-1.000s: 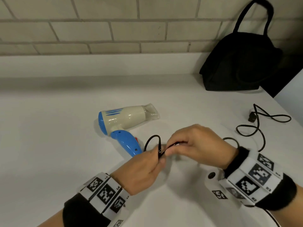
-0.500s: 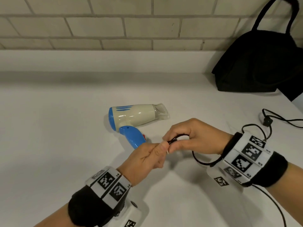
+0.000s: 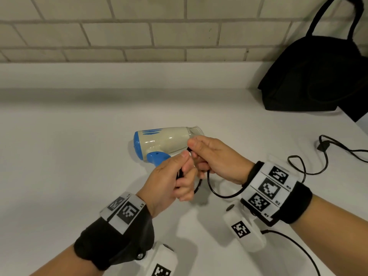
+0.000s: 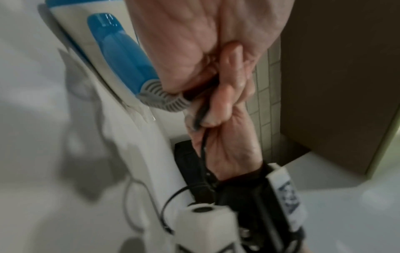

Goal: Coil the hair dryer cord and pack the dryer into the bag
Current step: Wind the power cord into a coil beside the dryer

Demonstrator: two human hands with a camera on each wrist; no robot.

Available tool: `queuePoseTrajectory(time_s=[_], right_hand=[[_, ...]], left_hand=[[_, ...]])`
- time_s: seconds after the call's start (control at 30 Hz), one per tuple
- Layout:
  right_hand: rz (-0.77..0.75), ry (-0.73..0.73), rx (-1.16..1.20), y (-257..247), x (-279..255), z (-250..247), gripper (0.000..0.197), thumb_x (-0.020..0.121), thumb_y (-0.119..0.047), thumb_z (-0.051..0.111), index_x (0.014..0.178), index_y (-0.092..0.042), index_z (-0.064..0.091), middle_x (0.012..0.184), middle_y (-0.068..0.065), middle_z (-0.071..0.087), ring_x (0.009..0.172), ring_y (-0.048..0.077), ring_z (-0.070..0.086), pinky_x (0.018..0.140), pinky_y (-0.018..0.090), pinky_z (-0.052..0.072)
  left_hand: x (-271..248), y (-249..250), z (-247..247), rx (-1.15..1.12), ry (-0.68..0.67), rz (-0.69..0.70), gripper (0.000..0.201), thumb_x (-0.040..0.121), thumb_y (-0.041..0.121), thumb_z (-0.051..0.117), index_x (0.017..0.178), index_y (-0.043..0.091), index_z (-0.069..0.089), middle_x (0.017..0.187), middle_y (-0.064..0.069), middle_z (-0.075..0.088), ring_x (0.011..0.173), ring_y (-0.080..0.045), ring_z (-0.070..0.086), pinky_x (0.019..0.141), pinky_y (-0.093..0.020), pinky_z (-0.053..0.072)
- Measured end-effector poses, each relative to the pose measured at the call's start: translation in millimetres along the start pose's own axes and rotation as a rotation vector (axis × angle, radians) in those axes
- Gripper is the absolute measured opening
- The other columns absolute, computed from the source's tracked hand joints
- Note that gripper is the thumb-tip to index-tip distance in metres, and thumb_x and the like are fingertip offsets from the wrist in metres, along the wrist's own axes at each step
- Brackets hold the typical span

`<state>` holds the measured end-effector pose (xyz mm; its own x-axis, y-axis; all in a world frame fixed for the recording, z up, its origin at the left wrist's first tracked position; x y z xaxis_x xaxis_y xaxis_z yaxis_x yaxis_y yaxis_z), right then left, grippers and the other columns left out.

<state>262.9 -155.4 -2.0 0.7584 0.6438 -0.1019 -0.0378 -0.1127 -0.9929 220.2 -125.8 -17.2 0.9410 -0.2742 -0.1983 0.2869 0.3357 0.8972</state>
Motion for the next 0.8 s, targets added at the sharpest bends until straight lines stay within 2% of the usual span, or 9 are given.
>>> queuePoseTrajectory(time_s=[0.13,0.23,0.3,0.43,0.5,0.6,0.67,0.73,0.8], right_hand=[[0.003,-0.029,-0.153,0.8,-5.0,-7.4,0.017,0.094,-0.023,0.038,0.100,-0.010,0.046,0.082,0.014,0.055,0.070,0.021,0.058,0.071,0.034,0.052],[0.096,-0.082,-0.920,15.2,-24.3,-25.1,0.028,0.090,-0.044,0.040,0.112,-0.028,0.045,0.082,0.000,0.066,0.082,0.024,0.063,0.077,0.033,0.045],[0.015,0.062,-1.422,6.7,-37.7,-47.7,0.037,0.090,-0.052,0.028,0.113,-0.032,0.048,0.091,-0.005,0.070,0.089,0.025,0.063,0.074,0.031,0.041],[-0.181,0.323,-1.501,-15.2,-54.1,-48.5,0.041,0.088,-0.044,0.028,0.079,-0.026,0.063,0.059,-0.006,0.064,0.049,0.021,0.062,0.045,0.023,0.040],[-0.162,0.220,-1.495,-2.1,-43.9,-26.0,0.033,0.084,-0.034,0.032,0.076,-0.023,0.062,0.062,-0.003,0.065,0.052,0.022,0.064,0.044,0.025,0.037],[-0.157,0.074,-1.406,7.2,-36.0,8.8,0.031,0.082,-0.023,0.034,0.072,-0.021,0.063,0.068,-0.003,0.067,0.060,0.019,0.065,0.045,0.023,0.041],[-0.233,0.108,-1.471,-2.9,-40.2,15.0,0.033,0.078,-0.031,0.034,0.061,-0.023,0.061,0.050,-0.007,0.060,0.042,0.015,0.057,0.032,0.019,0.030],[-0.319,0.155,-1.508,-16.5,-48.7,12.7,0.037,0.076,-0.041,0.033,0.053,-0.024,0.056,0.041,-0.008,0.053,0.031,0.016,0.049,0.033,0.016,0.009],[-0.323,0.149,-1.452,-23.7,-56.3,9.2,0.039,0.073,-0.046,0.035,0.050,-0.026,0.059,0.049,-0.010,0.059,0.035,0.014,0.053,0.031,0.018,0.016]], left_hand=[[0.7,14.4,-2.4,-0.067,0.070,0.079,0.034,0.084,0.035,0.033,0.056,0.019,0.040,0.036,0.010,0.035,0.025,-0.001,0.018,0.037,-0.015,0.013],[-1.5,26.4,-18.5,-0.155,0.168,0.129,0.037,0.094,0.029,0.026,0.063,0.019,0.044,0.039,0.008,0.039,0.023,-0.001,0.020,0.039,-0.019,0.007],[-4.3,32.6,-30.6,-0.213,0.245,0.147,0.037,0.096,0.029,0.025,0.067,0.020,0.045,0.039,0.008,0.040,0.021,-0.002,0.021,0.039,-0.019,0.007],[-5.5,35.2,-30.3,-0.112,0.321,0.191,0.036,0.096,0.024,0.025,0.065,0.021,0.042,0.040,0.007,0.044,0.024,-0.004,0.019,0.038,-0.021,0.011],[-3.7,37.0,-11.3,0.078,0.288,0.249,0.035,0.097,0.019,0.022,0.066,0.018,0.038,0.044,0.003,0.052,0.026,-0.006,0.022,0.037,-0.020,0.013],[-2.1,34.1,24.4,0.307,0.169,0.324,0.032,0.092,0.032,0.024,0.070,0.014,0.038,0.056,0.005,0.066,0.037,-0.007,0.050,0.037,-0.014,0.037],[-2.8,31.4,27.7,0.378,0.155,0.332,0.034,0.082,0.041,0.027,0.071,0.013,0.043,0.064,0.013,0.069,0.059,0.000,0.063,0.050,-0.008,0.045],[-2.6,29.9,23.7,0.513,0.152,0.343,0.038,0.088,0.042,0.024,0.079,0.015,0.050,0.071,0.024,0.068,0.075,0.007,0.061,0.062,-0.004,0.044],[-1.7,24.0,23.3,0.621,0.130,0.335,0.032,0.095,0.034,0.025,0.079,0.021,0.049,0.066,0.025,0.062,0.071,0.006,0.057,0.063,-0.005,0.042]])
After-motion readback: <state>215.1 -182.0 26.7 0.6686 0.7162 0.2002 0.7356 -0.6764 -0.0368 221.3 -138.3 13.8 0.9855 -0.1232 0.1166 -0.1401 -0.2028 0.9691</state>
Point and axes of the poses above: each hand's wrist, its own x-axis towards the middle knuckle, its own z-axis out of the palm, y = z × x, the point moved 10 cm from there along x, towards the middle knuckle
